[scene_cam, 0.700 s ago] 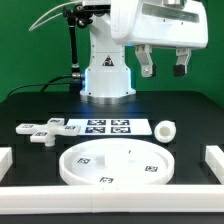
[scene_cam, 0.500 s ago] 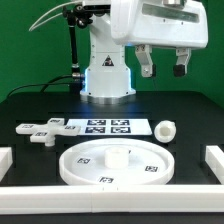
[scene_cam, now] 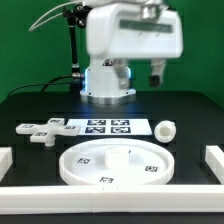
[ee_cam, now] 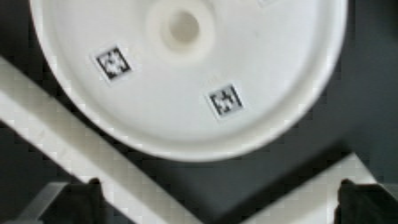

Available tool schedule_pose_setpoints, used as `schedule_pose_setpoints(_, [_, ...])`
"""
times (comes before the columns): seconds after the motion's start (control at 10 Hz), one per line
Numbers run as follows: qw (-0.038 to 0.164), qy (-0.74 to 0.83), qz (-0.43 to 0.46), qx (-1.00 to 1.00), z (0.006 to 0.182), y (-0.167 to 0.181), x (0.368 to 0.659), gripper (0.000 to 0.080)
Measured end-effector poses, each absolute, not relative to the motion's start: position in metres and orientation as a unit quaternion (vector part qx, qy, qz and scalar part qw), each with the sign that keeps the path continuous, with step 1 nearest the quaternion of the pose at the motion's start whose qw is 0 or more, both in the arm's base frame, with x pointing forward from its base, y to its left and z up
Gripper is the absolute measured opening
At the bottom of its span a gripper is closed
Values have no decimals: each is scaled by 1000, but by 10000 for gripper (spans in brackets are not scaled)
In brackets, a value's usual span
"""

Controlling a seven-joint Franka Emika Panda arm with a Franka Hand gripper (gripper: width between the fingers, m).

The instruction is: Assemble round table

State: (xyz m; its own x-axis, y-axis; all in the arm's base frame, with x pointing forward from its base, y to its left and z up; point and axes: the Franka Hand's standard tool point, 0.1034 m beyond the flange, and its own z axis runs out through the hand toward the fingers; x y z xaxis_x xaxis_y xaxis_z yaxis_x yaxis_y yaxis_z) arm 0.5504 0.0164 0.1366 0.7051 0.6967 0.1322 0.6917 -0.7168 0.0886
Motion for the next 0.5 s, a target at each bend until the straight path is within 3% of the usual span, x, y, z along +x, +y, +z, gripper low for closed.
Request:
schedule_pose_setpoints(0.1, [15,381,71,922,126,3,548,649])
schedule_pose_setpoints(0.5, [12,374,38,927,122,7,543,649])
